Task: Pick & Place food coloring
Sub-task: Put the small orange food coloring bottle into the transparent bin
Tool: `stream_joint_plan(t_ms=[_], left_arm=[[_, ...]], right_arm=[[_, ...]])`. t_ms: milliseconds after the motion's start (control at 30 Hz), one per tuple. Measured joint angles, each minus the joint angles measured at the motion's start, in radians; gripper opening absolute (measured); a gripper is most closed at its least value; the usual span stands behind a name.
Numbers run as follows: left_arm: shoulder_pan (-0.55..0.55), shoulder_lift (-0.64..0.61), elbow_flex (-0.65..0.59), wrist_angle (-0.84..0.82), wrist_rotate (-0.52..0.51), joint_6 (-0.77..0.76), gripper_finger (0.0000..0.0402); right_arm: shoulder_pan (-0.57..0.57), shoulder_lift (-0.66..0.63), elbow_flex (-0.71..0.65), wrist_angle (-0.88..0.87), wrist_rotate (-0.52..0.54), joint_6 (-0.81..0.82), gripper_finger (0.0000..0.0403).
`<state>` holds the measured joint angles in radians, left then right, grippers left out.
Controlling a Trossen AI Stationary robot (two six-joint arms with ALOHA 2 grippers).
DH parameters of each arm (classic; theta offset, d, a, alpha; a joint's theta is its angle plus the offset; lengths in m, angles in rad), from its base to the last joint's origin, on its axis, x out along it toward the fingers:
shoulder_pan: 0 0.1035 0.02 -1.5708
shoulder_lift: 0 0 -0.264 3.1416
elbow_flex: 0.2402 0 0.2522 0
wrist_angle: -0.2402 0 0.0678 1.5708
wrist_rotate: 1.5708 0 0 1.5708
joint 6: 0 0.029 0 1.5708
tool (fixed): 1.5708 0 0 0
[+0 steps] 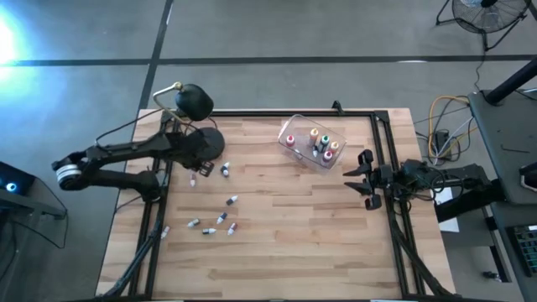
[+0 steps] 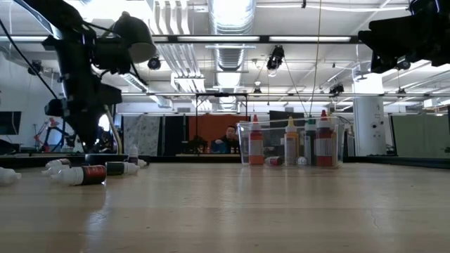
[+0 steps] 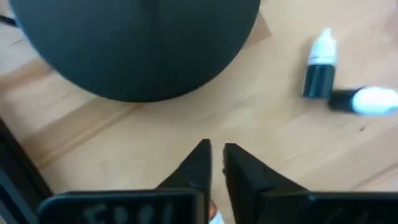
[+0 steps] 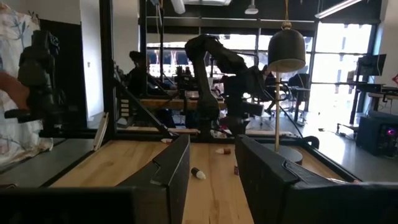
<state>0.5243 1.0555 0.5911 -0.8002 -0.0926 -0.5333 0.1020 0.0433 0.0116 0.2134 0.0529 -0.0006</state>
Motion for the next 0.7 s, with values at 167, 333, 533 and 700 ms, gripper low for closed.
stream_joint_plan(t_ms=[167,333,533,700], left_arm=[[-0.006,-0.012,0.001,-0.057,-0.002,-0.276,0.0099],[-0.068,0.003,-0.016,-0.169,-0.003,-0.511,0.0158],[-0.141,0.007,-0.025,-0.14,-0.054,-0.568,0.0171],[-0.155,0.037,-0.05,-0.12,-0.053,-0.578,0.0172]], right_arm=[[0.0,0.0,0.0,0.0,0.0,0.0,0.0123],[0.0,0.0,0.0,0.0,0.0,0.0,0.0123],[0.0,0.0,0.0,0.0,0.0,0.0,0.0123],[0.0,0.0,0.0,0.0,0.0,0.0,0.0123]])
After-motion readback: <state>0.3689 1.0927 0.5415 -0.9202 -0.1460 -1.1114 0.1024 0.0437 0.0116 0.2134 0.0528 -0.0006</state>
